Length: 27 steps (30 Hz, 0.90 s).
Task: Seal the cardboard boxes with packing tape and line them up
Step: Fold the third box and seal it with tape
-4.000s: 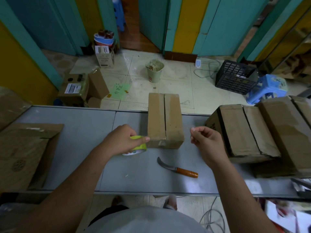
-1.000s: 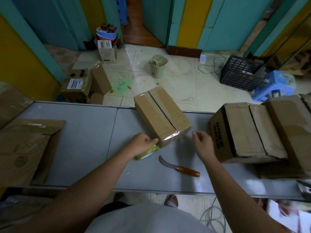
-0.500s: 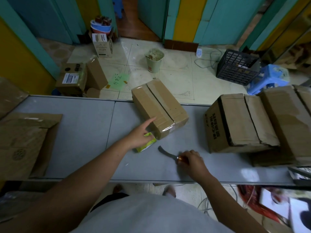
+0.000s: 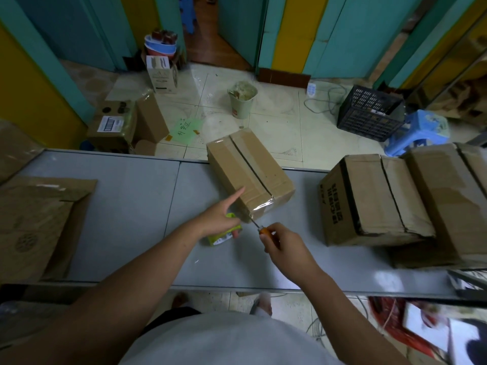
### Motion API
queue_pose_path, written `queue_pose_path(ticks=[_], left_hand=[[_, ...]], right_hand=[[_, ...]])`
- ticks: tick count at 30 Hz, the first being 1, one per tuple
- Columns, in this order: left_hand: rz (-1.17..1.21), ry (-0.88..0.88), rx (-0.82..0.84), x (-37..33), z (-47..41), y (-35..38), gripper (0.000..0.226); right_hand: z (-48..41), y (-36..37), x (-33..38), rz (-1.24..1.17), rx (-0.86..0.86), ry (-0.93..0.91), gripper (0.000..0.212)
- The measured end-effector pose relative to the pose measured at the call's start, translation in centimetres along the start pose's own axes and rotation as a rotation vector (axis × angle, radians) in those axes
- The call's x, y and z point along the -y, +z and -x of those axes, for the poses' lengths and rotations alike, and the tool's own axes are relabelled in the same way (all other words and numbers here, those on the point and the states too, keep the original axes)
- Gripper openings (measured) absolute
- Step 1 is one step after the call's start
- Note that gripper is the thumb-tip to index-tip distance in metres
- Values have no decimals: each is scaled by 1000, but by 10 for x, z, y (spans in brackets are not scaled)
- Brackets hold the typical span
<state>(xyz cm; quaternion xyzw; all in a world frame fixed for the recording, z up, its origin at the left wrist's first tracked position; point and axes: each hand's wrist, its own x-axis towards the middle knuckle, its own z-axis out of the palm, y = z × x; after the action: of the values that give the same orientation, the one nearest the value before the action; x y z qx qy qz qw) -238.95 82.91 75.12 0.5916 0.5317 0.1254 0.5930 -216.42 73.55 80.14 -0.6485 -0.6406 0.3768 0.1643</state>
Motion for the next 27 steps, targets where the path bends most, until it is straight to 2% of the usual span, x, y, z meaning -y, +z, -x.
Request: queue_pose_path(ticks=[3,8,12,21,27], left_hand=[[-11,19,23,-1,0,-1,104],[-30,21,-9,-2,1,3,94],[-37,14,15,-1,1,2,97],[-73,42,-9,-1,0,1,91],[-113,54,-4,-4,2,-6,90]], right_hand=[[-12,1,5,59,2,30,27],[-24,1,10,90,31,66,28],[-33,3,16,112,72,79,33],[-67,7,34,170,146,83,27],[-47,4,19,160,136,122,37]])
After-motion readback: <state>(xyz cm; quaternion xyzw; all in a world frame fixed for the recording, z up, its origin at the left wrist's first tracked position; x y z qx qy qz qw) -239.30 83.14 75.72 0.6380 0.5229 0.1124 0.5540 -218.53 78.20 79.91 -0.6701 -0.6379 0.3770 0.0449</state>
